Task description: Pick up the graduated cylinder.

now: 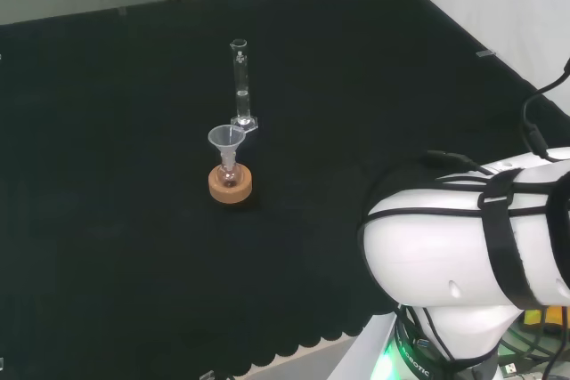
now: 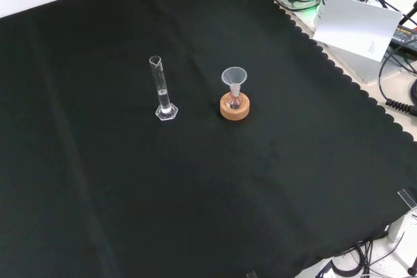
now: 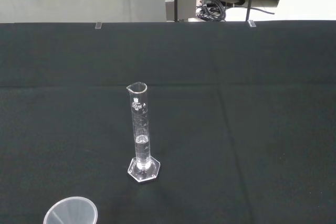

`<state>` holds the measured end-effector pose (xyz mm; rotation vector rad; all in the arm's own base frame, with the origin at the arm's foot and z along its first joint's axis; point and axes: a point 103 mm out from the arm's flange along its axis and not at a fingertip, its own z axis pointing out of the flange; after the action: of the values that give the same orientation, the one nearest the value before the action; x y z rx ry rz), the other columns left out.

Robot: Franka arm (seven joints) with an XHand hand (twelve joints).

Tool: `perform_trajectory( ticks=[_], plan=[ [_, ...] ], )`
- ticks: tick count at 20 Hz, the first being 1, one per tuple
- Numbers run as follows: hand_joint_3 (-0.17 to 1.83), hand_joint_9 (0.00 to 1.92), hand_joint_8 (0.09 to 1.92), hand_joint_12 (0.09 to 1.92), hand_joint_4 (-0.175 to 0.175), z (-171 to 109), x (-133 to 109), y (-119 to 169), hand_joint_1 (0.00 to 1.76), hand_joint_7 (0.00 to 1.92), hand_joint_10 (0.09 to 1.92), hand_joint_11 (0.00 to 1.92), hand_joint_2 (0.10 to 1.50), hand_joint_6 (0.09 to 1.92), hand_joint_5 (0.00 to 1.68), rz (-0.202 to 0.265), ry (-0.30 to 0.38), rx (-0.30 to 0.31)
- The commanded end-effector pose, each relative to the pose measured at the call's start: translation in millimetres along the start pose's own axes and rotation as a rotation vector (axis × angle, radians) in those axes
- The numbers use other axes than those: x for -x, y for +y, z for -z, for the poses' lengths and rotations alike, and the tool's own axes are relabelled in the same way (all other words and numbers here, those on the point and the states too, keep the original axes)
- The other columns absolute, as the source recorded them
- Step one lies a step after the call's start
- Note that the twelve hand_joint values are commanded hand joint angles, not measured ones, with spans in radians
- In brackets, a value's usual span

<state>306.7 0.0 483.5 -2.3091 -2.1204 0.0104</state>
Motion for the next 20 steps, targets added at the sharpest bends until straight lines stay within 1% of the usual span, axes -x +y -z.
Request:
perform_trajectory(
  ticks=[1,2,4,11,15,20],
  plan=[
    [-0.02,0.5,0.54,1.38,0.016,0.0,0.3,0.4,0.13,0.03,0.09,0.08,1.32,0.09,0.24,-0.001,-0.007,0.012],
    [0.0,0.49,0.51,1.37,0.026,-0.1,0.2,0.9,0.06,0.02,0.09,0.07,1.36,0.09,0.22,-0.001,-0.006,0.011],
    [0.01,0.49,0.5,1.36,0.033,-0.7,0.4,1.7,0.01,0.01,0.09,0.07,1.39,0.09,0.22,-0.002,-0.003,0.008],
    [0.02,0.49,0.49,1.36,0.033,-6.9,3.4,8.8,0.0,0.02,0.09,0.07,1.4,0.09,0.22,-0.019,-0.007,0.0],
    [0.02,0.49,0.49,1.36,0.032,-21.4,17.2,15.5,0.0,0.02,0.09,0.07,1.4,0.09,0.22,-0.054,-0.002,-0.011],
    [0.02,0.49,0.49,1.36,0.03,-43.0,40.3,23.4,0.0,0.03,0.09,0.08,1.4,0.09,0.23,-0.07,0.011,-0.006]
  ],
)
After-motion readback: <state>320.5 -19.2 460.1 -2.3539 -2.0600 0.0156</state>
